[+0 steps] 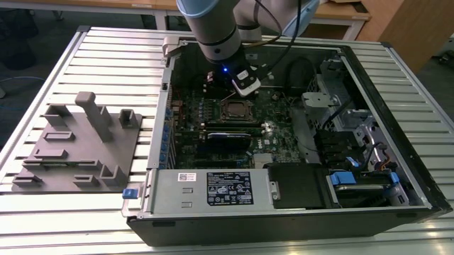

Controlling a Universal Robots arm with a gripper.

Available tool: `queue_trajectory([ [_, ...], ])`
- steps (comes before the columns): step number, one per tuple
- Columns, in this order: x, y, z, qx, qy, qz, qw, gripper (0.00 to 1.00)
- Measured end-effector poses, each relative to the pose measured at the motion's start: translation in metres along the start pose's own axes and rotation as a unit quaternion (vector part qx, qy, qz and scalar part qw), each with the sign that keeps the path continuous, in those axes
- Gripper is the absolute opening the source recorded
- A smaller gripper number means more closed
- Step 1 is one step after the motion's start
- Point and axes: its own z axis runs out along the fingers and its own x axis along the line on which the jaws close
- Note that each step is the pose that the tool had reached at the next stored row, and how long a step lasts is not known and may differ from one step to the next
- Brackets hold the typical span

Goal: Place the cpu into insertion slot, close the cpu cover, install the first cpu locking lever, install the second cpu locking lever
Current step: 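Install the first cpu locking lever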

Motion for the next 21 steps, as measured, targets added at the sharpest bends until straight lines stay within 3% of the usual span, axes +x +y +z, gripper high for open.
queue_trajectory([
  [8,-0.0025,0.0023,-0.0083,0.0022,-0.0024,0.008,1.0000,0.10],
  [11,0.0011,0.0021,-0.0096,-0.0007,-0.0043,0.013,0.9999,0.10],
  [16,0.0080,0.0016,-0.0110,-0.0095,-0.0073,0.021,0.9997,0.10],
  [21,0.0096,0.0009,-0.0086,-0.0097,-0.0130,0.030,0.9994,0.10],
])
